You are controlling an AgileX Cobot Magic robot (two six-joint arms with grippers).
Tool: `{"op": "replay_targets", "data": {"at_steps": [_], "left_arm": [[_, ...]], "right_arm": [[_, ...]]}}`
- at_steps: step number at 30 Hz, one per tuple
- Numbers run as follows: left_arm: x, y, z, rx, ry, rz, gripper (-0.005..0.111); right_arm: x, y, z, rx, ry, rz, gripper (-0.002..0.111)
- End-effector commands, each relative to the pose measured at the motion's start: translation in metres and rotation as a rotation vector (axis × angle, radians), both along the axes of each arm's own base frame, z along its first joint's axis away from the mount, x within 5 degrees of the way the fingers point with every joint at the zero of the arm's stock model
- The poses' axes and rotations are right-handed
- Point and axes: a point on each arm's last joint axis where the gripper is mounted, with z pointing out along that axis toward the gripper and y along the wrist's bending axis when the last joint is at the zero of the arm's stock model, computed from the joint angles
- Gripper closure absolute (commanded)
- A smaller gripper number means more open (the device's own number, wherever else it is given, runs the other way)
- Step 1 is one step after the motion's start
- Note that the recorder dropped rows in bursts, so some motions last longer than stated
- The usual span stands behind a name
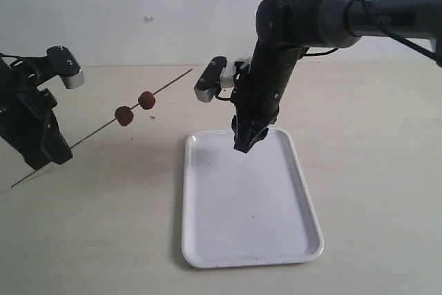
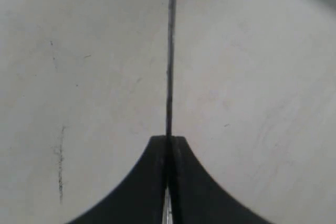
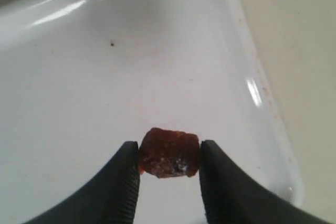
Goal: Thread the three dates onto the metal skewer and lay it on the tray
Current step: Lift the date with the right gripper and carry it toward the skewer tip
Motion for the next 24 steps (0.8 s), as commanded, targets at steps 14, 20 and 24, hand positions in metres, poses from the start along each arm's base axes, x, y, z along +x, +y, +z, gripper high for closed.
{"op": "replay_targets", "data": {"at_steps": [14, 20, 24], "left_arm": [[-0.009, 0.002, 0.001, 0.015, 0.074, -0.084, 0.107], [-0.02, -0.008, 0.005, -0.104, 0.153, -0.236, 0.107], [-0.026, -0.009, 0.006, -0.127, 0.186, -0.319, 0.107]], "right_arm": [[-0.021, -0.029, 0.062, -0.257, 0.014, 0.148, 0.071], [-0.029, -0.021, 0.079, -0.155, -0.008, 0.278, 0.071], [-0.035, -0.014, 0.091, -0.06, -0.027, 0.335, 0.071]]}}
